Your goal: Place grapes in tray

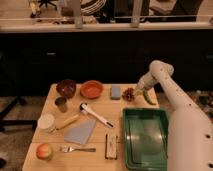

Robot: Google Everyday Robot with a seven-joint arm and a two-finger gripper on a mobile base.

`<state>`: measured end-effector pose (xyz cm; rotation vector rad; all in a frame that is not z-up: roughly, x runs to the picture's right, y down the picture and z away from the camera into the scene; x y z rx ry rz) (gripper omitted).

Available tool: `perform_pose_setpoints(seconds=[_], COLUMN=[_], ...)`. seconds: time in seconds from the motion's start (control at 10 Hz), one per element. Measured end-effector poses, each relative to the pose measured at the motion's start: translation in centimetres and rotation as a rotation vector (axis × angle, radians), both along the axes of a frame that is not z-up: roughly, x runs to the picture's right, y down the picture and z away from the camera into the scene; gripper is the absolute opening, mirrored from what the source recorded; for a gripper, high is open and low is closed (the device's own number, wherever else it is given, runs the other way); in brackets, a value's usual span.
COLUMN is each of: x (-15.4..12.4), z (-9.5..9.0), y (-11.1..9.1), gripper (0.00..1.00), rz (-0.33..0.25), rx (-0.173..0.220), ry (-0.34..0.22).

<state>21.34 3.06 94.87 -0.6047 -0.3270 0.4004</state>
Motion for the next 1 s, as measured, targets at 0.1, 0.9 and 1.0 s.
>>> perform_pose_setpoints(seconds=[0.1, 0.9, 1.0], x=[-0.2, -1.8, -2.0], z=[-0.4, -3.6, -4.2], y=[-0.1, -2.4, -2.8], gripper=[0.00, 0.00, 0.00], rz=[-0.006, -0.033, -0.036], rx=[0.008, 0.080, 0.091], ry=[-0.007, -0.055, -0.062])
